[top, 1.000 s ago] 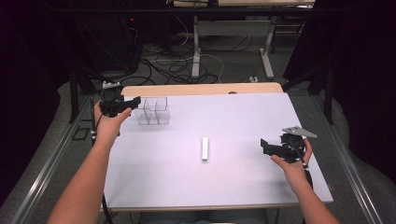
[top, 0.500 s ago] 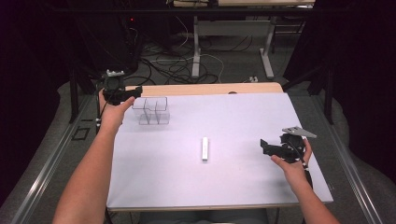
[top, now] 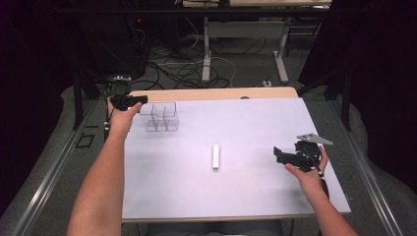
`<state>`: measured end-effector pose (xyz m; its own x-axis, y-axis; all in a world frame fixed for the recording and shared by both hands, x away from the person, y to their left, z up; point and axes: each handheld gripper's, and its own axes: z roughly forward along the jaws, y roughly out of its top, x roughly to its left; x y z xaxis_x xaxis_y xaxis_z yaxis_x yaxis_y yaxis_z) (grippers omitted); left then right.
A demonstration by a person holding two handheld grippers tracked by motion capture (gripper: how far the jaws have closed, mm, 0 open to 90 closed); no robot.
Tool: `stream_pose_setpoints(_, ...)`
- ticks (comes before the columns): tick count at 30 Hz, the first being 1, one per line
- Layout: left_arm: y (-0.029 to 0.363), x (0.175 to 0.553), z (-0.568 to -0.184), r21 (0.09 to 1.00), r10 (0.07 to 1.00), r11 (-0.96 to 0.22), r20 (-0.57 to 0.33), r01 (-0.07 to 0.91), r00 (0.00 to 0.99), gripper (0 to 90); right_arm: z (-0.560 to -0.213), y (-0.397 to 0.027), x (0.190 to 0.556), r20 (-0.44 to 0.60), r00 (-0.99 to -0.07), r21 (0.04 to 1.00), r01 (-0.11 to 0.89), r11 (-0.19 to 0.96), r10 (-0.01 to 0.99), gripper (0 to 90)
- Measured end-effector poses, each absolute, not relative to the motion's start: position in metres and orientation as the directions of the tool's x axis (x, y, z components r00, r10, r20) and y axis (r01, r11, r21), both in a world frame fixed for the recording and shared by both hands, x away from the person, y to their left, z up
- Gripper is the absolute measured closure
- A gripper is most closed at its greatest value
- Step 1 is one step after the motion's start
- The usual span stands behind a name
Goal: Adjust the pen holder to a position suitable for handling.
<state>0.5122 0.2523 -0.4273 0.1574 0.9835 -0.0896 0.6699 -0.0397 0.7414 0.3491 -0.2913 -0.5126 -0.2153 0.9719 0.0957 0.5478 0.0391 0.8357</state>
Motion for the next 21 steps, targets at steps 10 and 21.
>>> stream_pose_setpoints(10, 0.252, 0.521, -0.443, 0.704, 0.986, -0.030, -0.096, 0.710, 0.137, 56.7, -0.513, -0.292, 0.349, 0.098, -0.216, 0.834, 0.551, 0.038, 0.971, 0.0)
stream_pose_setpoints(21, 0.256, 0.526, -0.453, 0.669, 0.989, -0.025, -0.092, 0.743, 0.116, 70.5, -0.514, -0.291, 0.350, 0.102, -0.219, 0.831, 0.555, 0.038, 0.970, 0.0)
